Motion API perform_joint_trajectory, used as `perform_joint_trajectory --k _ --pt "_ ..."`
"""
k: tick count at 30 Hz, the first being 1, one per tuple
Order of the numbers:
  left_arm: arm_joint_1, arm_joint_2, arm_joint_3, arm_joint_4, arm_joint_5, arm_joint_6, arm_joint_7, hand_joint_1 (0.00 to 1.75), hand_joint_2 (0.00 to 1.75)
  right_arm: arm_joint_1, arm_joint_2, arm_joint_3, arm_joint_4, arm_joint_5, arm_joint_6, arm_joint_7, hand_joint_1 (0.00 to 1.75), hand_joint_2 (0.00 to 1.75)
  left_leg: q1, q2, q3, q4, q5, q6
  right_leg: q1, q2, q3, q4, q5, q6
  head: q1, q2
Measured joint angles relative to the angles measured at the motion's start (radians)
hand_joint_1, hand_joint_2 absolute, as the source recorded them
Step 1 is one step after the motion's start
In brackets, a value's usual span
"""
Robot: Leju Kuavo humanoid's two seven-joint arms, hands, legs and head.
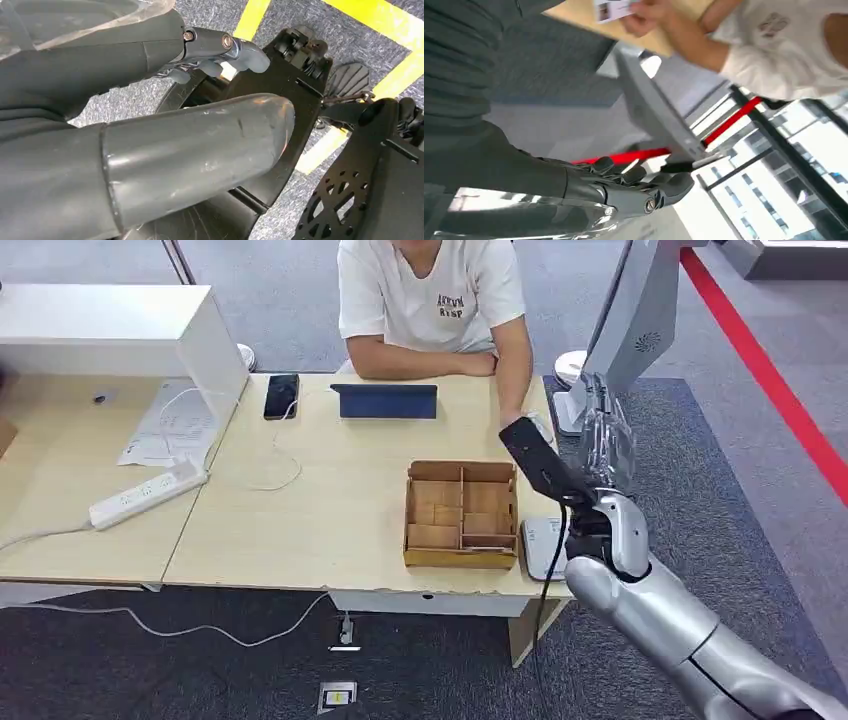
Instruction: Pass the card to the sensor for recognition and then transmit it.
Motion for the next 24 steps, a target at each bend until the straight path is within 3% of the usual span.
perform_joint_trajectory --k 3,7,8,10,13,15,18,24 --pt "0.001 -0.002 0.000 0.004 0.005 0.000 -0.003 0.00 0.00 0.044 0.017 -0.017 -0.055 -0.286 -0.038 -0.208 0.00 1.75 0.000 0.000 0.000 0.000 0.000 0.000 0.000 0.000 0.000 0.000 0.000 0.000 0.000 0.000" --pt "0.002 -0.003 0.000 0.008 0.007 0.000 -0.005 0.00 0.00 0.066 0.029 -0.027 -0.095 -0.369 -0.038 -0.271 0.00 1.75 0.000 0.000 0.000 0.000 0.000 0.000 0.000 0.000 0.000 0.000 0.000 0.000 0.000 0.000" --pt "0.002 -0.004 0.000 0.010 0.011 0.000 -0.007 0.00 0.00 0.073 0.032 -0.032 -0.108 -0.440 -0.034 -0.319 0.00 1.75 0.000 0.000 0.000 0.000 0.000 0.000 0.001 0.000 0.000 0.000 0.000 0.000 0.000 0.000" --pt "0.006 -0.004 0.000 0.014 0.025 0.003 -0.020 0.00 0.00 0.117 0.036 -0.050 -0.161 -0.667 -0.007 -0.497 0.00 1.75 0.001 0.000 0.001 0.000 0.000 0.000 0.001 0.000 0.001 0.000 0.000 0.000 0.000 0.000" --pt "0.015 -0.004 0.000 0.016 0.046 0.021 -0.050 0.00 0.00 0.214 0.038 -0.049 -0.244 -0.845 0.034 -0.670 0.00 1.75 0.001 0.000 0.000 0.000 0.000 0.000 0.001 0.000 0.000 0.000 -0.001 -0.001 0.000 0.000" --pt "0.023 -0.004 0.000 0.016 0.062 0.038 -0.070 0.00 0.00 0.267 0.038 -0.046 -0.278 -0.815 0.031 -0.674 0.00 1.75 0.001 0.000 0.000 0.000 -0.001 -0.001 0.001 0.000 0.000 0.000 -0.001 -0.001 0.000 0.000" --pt "0.035 -0.003 0.000 0.016 0.084 0.061 -0.089 0.00 0.00 0.343 0.035 -0.038 -0.308 -0.725 0.035 -0.615 0.00 1.75 0.001 0.000 0.000 0.000 -0.001 -0.001 0.001 0.000 0.000 -0.001 -0.002 -0.001 0.000 0.000" --pt "0.041 0.000 -0.001 0.016 0.113 0.078 -0.103 0.00 0.00 0.418 0.031 -0.014 -0.317 -0.232 0.111 -0.306 0.00 1.75 0.001 0.000 0.000 -0.001 -0.001 -0.001 0.001 0.000 0.000 -0.001 -0.002 -0.001 0.000 0.000"
